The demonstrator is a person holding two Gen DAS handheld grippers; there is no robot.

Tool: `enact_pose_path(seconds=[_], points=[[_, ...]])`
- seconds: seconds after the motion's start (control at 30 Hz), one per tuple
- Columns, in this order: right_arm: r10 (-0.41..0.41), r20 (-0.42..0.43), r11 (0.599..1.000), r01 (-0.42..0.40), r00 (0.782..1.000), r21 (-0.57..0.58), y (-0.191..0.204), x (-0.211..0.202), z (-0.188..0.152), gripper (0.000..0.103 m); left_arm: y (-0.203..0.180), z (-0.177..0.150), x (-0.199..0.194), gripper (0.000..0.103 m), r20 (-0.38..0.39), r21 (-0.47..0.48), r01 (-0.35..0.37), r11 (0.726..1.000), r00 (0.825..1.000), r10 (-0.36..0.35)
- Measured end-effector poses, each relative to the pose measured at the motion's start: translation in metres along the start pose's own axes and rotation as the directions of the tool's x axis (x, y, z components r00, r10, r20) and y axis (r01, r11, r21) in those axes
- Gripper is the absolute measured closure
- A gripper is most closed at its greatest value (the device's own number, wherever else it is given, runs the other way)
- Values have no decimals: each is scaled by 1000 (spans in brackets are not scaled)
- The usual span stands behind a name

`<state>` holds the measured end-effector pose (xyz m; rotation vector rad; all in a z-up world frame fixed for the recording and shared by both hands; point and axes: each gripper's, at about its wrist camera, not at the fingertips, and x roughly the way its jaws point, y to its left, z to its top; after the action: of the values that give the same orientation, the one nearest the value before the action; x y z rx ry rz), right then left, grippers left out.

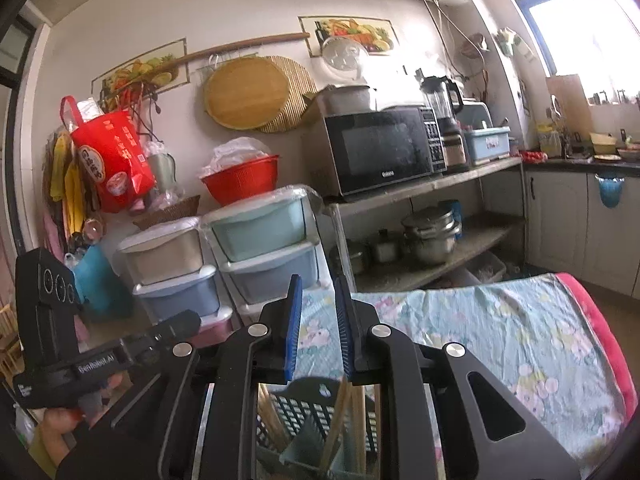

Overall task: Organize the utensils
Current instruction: 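Open both grippers and withdraw them upward from the holder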

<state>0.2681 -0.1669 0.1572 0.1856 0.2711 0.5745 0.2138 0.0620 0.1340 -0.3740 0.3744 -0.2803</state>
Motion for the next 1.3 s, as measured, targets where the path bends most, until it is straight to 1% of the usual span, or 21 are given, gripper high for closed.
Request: enact_pose_path(seconds=[0.07,0.13,0.3,0.33,0.4,0.43,0.53,0.6,0.7,0.8,0.9,0.97,1.3], points=[[-5,-13,1000,6,1000,9,-4,-2,-6,86,3,-3,-2,74,-4,-10,-8,1000,1000,7],[-16,-27,1000,16,1000,19,-8,-3,-13,86,4,-6,-4,74,-4,-11,-12,1000,1000,12],[-32,-59,999,34,998,34,-16,-9,-24,86,6,-13,-9,52,-8,-15,-30,999,1000,30],[-37,-66,999,39,997,33,-17,-11,-27,86,6,-15,-10,51,-8,-15,-36,999,999,36],[-41,-80,998,44,996,34,-18,-13,-31,86,8,-18,-11,44,-13,-25,-40,999,999,40],[-41,-90,998,45,995,36,-19,-14,-34,86,9,-20,-11,43,-17,-31,-40,999,999,39],[-43,-107,998,47,993,35,-20,-19,-40,83,10,-27,-12,35,-29,-36,-47,998,999,46],[-42,-118,998,46,992,33,-20,-22,-44,82,10,-31,-13,26,-36,-40,-47,998,998,45],[-39,-135,999,42,990,22,-18,-28,-49,80,8,-36,-15,19,-46,-33,-49,998,998,47],[-35,-148,999,38,988,19,-15,-33,-53,73,7,-41,-17,11,-53,-22,-53,998,997,52],[-33,-155,999,35,987,14,-14,-39,-57,69,6,-46,-19,11,-61,-18,-56,998,997,55],[-35,-159,999,38,987,15,-13,-42,-60,61,7,-49,-20,11,-68,-20,-58,998,996,57],[-53,-193,998,58,980,21,-20,-57,-75,58,9,-63,-26,11,-89,-33,-59,998,995,56]])
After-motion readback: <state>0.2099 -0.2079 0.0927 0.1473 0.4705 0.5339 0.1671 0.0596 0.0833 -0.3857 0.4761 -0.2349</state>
